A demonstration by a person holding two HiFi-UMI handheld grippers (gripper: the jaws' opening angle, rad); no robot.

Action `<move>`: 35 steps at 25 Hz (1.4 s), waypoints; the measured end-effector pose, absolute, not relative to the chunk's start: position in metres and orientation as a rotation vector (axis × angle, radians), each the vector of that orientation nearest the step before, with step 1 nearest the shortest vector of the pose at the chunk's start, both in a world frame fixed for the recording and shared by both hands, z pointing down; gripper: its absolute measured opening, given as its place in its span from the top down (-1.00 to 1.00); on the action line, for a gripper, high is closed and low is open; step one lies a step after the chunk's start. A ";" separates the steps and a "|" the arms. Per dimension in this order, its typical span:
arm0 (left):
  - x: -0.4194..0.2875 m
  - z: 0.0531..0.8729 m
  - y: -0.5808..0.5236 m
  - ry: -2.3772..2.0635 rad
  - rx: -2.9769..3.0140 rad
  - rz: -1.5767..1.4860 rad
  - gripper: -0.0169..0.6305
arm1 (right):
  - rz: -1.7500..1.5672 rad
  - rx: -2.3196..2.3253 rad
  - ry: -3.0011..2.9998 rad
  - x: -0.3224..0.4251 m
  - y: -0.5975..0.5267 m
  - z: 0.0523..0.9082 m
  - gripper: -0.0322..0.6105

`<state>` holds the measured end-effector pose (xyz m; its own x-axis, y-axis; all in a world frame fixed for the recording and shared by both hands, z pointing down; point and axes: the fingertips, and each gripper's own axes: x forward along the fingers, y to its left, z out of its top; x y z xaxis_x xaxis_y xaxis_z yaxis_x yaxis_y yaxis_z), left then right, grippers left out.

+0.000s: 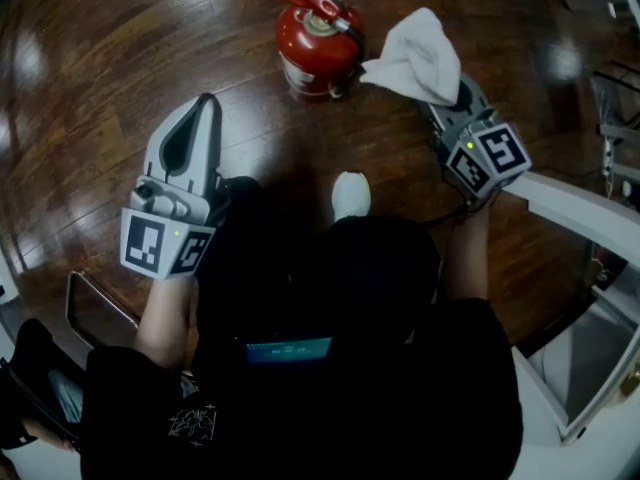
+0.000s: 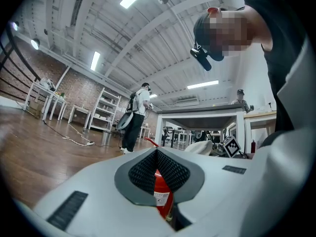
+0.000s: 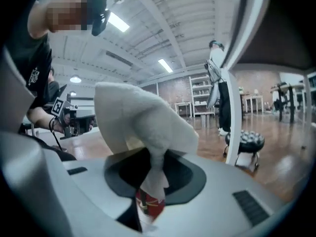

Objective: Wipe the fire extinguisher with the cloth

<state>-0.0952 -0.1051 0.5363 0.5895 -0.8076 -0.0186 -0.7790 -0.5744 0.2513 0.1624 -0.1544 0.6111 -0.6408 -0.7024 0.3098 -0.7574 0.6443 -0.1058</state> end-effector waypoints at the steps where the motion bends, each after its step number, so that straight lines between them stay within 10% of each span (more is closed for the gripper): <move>1: -0.095 0.536 -0.105 -1.319 2.603 -0.193 0.94 | 0.254 1.160 -2.595 0.156 -0.157 0.601 0.60; 10: -0.100 0.538 -0.104 -1.331 2.594 -0.183 0.94 | -0.083 0.956 -2.415 0.101 -0.168 0.600 0.60; 35: -0.100 0.546 -0.103 -1.329 2.574 -0.180 0.94 | 0.429 0.960 -2.361 0.116 -0.131 0.786 0.60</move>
